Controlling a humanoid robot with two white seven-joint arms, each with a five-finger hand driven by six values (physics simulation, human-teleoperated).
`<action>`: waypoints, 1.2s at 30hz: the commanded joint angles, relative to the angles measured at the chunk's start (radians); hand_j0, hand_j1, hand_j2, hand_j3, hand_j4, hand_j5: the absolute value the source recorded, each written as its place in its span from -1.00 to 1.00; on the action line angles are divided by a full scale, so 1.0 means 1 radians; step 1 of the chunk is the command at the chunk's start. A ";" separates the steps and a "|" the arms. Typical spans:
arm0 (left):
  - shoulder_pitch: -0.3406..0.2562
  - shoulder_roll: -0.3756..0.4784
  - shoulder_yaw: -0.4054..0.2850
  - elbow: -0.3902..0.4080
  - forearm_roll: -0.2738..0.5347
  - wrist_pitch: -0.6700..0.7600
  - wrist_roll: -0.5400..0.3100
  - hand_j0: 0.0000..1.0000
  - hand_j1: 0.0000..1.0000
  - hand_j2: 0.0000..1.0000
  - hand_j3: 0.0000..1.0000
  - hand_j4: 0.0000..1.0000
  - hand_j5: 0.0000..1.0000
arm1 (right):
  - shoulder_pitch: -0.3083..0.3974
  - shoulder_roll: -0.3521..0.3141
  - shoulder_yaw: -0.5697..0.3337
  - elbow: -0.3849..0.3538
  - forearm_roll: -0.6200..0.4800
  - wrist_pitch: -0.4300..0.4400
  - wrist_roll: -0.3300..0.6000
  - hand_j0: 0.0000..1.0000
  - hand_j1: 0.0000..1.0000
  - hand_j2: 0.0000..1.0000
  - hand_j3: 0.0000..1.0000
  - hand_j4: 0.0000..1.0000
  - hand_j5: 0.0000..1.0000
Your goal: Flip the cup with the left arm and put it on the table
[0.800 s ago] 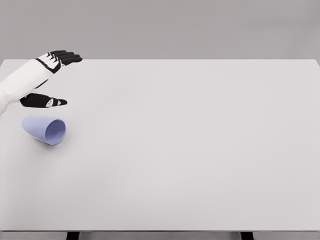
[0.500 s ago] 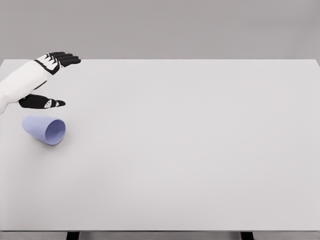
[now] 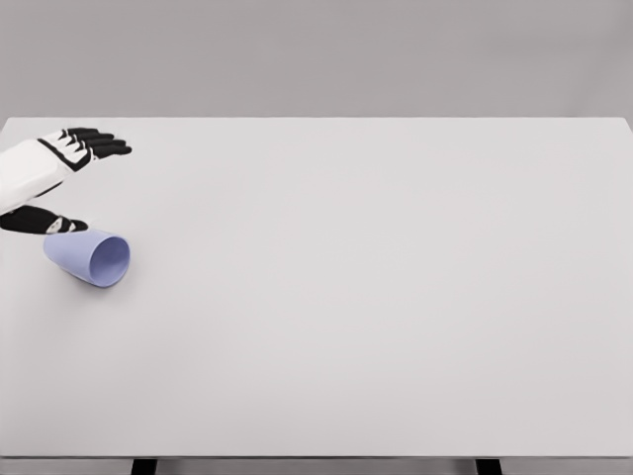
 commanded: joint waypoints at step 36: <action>-0.014 0.093 -0.228 0.027 0.195 0.222 -0.140 1.00 1.00 1.00 1.00 1.00 1.00 | 0.000 0.000 0.000 0.000 0.000 0.000 0.000 1.00 1.00 1.00 1.00 1.00 1.00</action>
